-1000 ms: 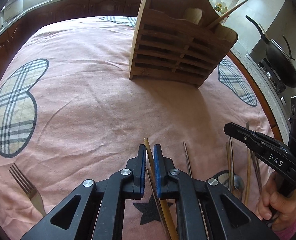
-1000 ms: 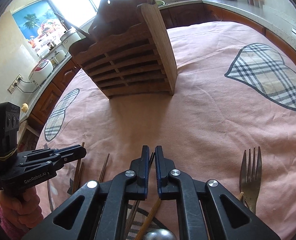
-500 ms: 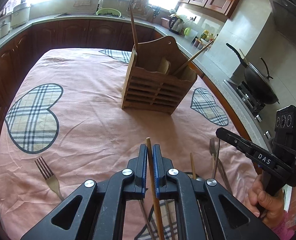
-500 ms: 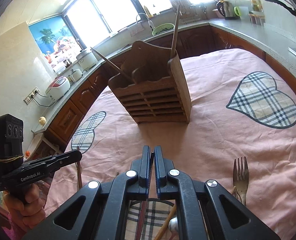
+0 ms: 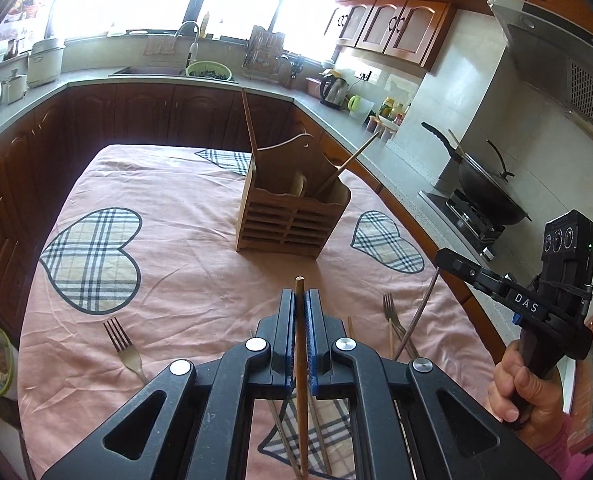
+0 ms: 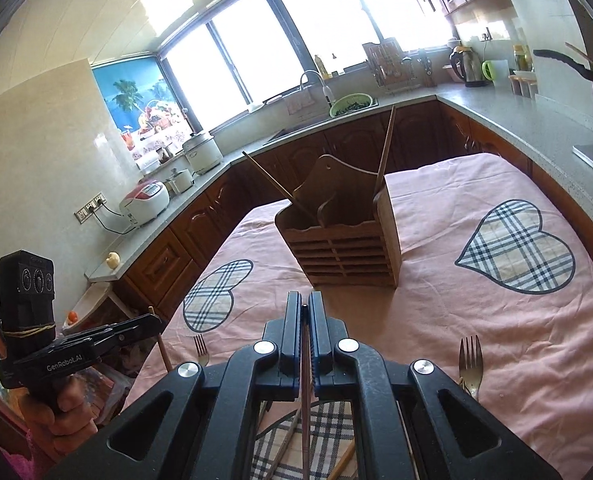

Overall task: Organize utensils
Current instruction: 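Carry the chopstick with the left tool up over the wooden holder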

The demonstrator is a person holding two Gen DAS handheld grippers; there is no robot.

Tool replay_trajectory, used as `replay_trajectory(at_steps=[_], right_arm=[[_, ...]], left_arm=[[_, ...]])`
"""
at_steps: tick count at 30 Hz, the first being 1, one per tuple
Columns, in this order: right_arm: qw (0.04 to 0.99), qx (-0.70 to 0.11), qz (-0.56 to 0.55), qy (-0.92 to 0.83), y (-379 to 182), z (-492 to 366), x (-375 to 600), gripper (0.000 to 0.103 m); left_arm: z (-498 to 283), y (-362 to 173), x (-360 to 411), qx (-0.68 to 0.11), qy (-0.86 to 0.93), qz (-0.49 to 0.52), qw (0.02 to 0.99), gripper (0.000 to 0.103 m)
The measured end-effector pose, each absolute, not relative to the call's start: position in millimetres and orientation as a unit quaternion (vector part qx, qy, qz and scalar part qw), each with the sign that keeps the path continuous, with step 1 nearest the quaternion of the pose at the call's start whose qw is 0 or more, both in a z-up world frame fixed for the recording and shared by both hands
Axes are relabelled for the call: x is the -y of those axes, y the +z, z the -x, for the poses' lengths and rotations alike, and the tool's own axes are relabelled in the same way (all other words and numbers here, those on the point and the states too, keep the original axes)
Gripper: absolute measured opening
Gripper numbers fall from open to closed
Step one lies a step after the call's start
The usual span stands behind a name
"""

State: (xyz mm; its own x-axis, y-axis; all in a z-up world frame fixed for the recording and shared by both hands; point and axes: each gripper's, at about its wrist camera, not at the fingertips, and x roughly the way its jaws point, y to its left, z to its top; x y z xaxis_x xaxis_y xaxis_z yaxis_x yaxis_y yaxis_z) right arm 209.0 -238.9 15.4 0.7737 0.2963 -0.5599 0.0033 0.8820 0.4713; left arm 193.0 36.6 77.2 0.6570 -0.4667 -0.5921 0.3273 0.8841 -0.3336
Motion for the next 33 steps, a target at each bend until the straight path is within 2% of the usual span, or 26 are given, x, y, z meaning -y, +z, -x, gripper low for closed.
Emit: replay_trajectory(at_steps=[17,33], right_arm=[[0.931,-0.286,-0.213,0.073,43,-193,238,0.003],[0.941,-0.255,-0.214,0.063,60,-205,253,0.003]], left_arm=[[-163,93,-68,-0.287,-0.204,0.132,0.927,0.003],[-191,100,-83,-0.245,-0.190,0.159,0.937,0.003]])
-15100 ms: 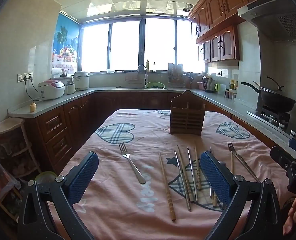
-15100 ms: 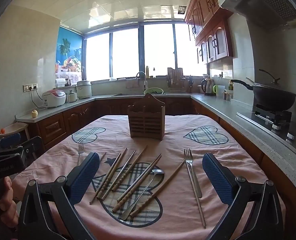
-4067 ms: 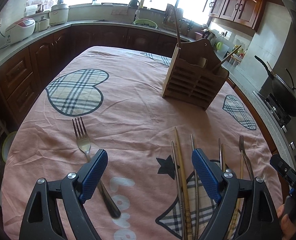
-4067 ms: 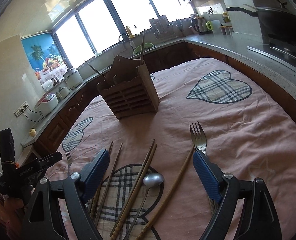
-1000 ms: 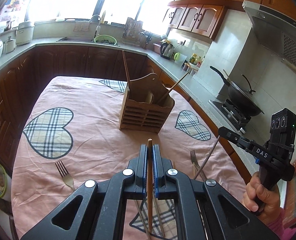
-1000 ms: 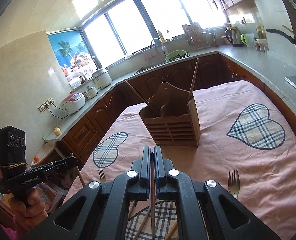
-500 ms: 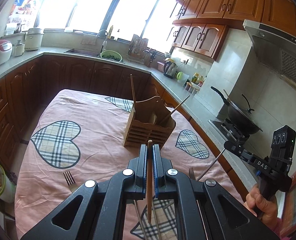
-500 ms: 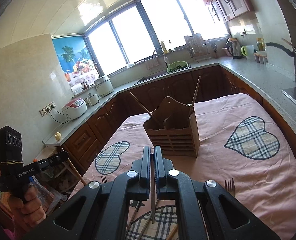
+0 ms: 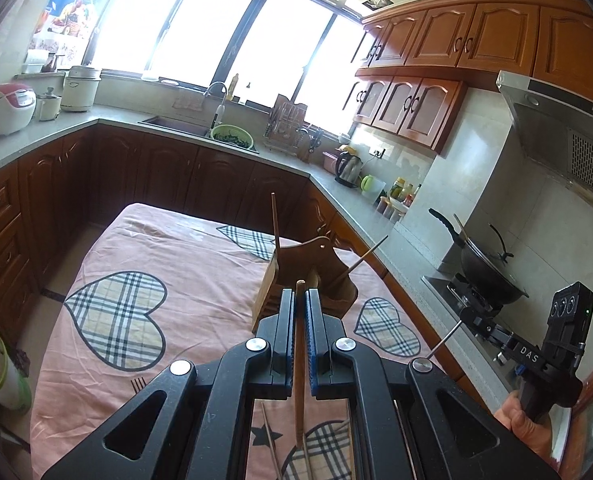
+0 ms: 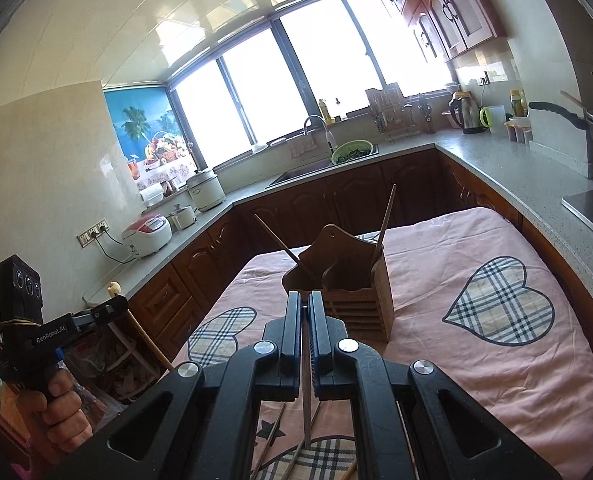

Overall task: Organize utensils
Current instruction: 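Carry the chopstick with the left tool up over the wooden holder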

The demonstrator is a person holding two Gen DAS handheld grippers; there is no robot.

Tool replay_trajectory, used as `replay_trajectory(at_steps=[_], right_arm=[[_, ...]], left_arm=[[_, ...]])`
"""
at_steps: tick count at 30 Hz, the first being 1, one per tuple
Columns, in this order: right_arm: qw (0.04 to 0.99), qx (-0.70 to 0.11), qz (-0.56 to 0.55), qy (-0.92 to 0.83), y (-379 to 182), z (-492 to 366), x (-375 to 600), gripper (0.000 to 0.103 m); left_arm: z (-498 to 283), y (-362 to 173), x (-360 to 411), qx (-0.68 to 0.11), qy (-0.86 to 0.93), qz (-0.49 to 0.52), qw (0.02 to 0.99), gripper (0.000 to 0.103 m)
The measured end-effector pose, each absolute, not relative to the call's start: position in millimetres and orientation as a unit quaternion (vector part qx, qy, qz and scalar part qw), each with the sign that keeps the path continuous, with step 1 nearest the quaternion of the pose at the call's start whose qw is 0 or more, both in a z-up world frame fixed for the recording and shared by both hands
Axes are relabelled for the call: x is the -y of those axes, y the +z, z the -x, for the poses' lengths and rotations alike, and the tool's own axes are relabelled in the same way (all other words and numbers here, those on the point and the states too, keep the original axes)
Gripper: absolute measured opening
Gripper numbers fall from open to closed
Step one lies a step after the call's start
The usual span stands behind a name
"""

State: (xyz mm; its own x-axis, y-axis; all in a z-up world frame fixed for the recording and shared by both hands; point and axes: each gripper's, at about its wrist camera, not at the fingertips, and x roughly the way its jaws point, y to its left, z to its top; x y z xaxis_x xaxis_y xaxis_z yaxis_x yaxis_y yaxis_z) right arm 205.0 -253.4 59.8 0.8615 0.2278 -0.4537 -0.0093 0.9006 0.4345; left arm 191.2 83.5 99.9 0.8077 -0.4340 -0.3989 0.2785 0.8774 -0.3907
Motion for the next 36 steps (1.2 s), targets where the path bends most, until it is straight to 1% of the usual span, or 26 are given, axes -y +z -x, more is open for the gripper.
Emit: replay_trajectory(at_steps=[20,26,36], right_arm=[[0.957,-0.207,-0.197,0.045,97,-260,280,0.003],[0.961,-0.188,-0.201,0.034,106,-283,292,0.003],[0.965,-0.164,-0.206,0.011,111,-322,312,0.003]], left_arm=[[-261,115,-82,-0.201,-0.186,0.166,0.947,0.003],[-295,123,-77,-0.178,-0.181,0.160,0.954,0.003],[-365,117,-57,-0.163,-0.171,0.160,0.959,0.003]])
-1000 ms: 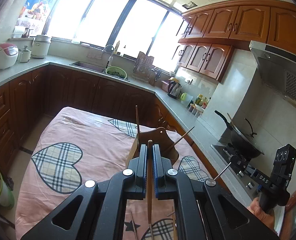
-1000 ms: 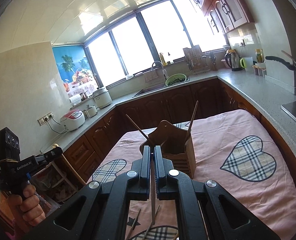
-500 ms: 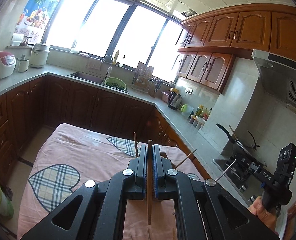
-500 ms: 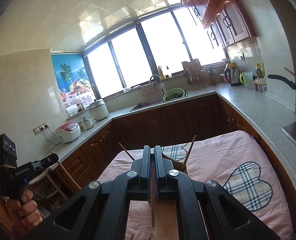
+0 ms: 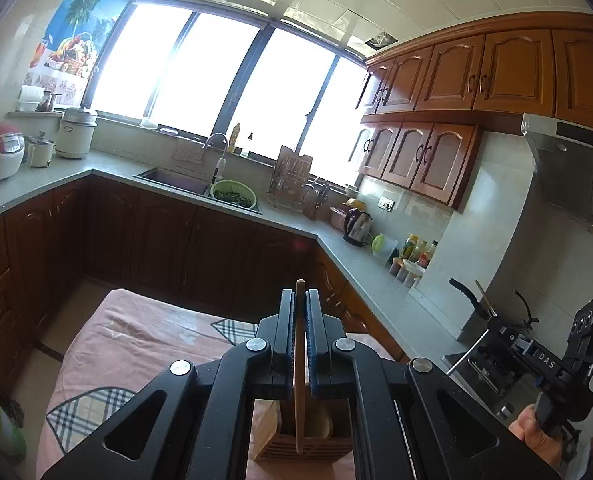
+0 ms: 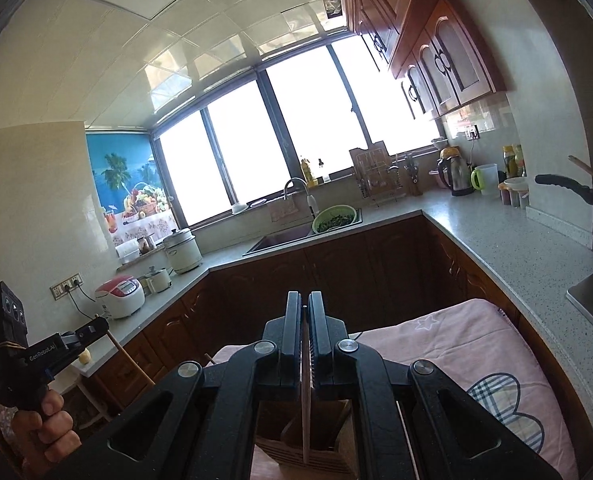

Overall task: Organize utensils
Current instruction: 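Carry the chopstick with the left tool up over the wooden holder, then release the chopstick into the holder by opening the left tool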

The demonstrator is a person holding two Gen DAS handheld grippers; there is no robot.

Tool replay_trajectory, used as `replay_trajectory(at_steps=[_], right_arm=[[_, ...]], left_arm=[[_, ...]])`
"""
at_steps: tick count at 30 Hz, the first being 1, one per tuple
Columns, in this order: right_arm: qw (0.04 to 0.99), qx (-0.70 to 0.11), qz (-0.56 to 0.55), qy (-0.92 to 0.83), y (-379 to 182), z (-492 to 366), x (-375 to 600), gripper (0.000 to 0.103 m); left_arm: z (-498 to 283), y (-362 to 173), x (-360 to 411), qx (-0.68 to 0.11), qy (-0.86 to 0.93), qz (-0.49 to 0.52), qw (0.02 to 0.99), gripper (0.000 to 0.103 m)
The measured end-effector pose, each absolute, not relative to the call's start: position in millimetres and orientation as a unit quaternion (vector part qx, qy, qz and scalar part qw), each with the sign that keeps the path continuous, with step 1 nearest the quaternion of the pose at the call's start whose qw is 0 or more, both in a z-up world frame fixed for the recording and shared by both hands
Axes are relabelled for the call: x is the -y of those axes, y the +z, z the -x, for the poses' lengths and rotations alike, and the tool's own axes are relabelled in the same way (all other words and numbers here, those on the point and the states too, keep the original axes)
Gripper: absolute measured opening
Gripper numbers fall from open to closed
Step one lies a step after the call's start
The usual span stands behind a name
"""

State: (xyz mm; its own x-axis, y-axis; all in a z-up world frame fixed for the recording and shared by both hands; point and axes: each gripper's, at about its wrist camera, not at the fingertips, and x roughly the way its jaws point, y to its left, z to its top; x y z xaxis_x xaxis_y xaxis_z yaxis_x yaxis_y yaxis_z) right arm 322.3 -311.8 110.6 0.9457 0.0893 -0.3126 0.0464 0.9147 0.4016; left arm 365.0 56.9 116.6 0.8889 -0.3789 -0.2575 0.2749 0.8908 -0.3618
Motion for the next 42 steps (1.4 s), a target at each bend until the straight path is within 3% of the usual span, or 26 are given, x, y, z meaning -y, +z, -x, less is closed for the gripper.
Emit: replay_trajectory(at_steps=[16,30,42], right_arm=[[0.961,-0.180,-0.210,-0.007,58,-370,314,0.003],[0.948,-0.205,-0.243,-0.024,4,-373,316,0.004],[0.941,-0.220,-0.256,-0.025,-1,-375,323,0.007]], left_arm=[[-453,53,-14,-0.192,-0.144,0.173,0.955,0.003],[-467,18,0,-0.218,-0.134,0.181,0.950,0.004],[-473,20,2,-0.233,-0.134,0.166,0.949,0.004]])
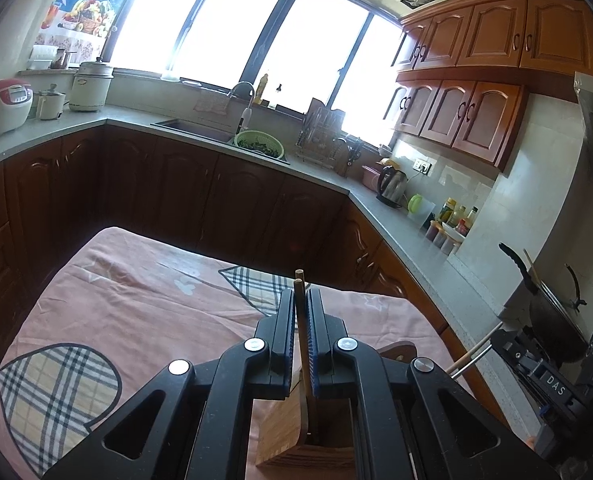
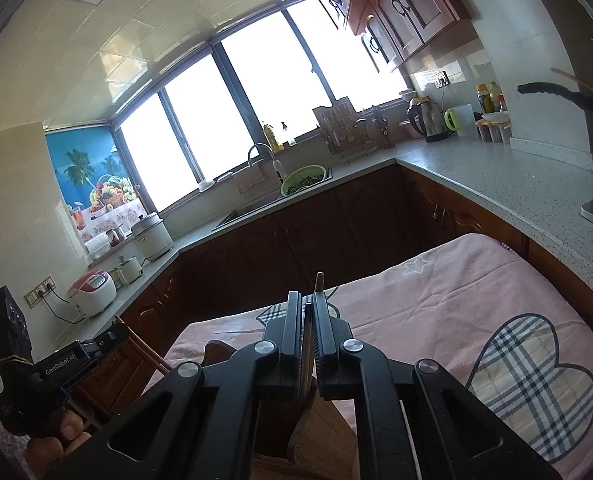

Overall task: Organize utensils
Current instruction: 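Release the chopstick into the holder by opening the left tool, then move the left tool back toward the utensils on the cloth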

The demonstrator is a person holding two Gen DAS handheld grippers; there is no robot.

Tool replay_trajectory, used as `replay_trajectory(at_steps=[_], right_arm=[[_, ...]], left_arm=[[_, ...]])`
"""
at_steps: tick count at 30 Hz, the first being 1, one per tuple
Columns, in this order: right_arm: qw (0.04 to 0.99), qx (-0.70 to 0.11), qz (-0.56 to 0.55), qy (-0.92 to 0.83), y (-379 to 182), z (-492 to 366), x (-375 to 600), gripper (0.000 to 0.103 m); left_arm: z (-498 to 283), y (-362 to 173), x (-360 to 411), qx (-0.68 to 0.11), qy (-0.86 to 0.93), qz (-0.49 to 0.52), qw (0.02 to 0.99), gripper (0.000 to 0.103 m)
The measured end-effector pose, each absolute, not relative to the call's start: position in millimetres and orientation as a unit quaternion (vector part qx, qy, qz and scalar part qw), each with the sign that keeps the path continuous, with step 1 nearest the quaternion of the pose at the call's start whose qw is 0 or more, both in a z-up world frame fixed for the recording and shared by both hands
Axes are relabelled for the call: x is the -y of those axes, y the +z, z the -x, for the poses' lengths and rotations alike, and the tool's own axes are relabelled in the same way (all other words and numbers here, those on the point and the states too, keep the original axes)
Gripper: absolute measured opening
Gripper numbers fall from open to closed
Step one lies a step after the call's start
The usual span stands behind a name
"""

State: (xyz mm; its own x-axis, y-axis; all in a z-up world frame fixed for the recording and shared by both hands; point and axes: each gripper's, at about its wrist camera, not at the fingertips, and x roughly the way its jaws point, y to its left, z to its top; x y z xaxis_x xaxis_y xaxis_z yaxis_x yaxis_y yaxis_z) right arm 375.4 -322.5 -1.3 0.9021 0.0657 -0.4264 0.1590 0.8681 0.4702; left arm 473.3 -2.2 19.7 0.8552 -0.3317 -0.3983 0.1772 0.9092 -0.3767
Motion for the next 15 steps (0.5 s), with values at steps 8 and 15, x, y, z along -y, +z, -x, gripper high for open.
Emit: replay_trajectory(at_steps=[8,15], right_arm=[[0.940,-0.225,-0.255,-0.021,-3,-375,322,0.010],[0.940,-0.200,-0.274,-0.024,3,-357,328,0.080]], left_arm=[[-474,21,2,-0.241,-0.134,0.163,0.947,0.017],[-456,22,-11,-0.235,-0.126,0.180,0.947,0.055]])
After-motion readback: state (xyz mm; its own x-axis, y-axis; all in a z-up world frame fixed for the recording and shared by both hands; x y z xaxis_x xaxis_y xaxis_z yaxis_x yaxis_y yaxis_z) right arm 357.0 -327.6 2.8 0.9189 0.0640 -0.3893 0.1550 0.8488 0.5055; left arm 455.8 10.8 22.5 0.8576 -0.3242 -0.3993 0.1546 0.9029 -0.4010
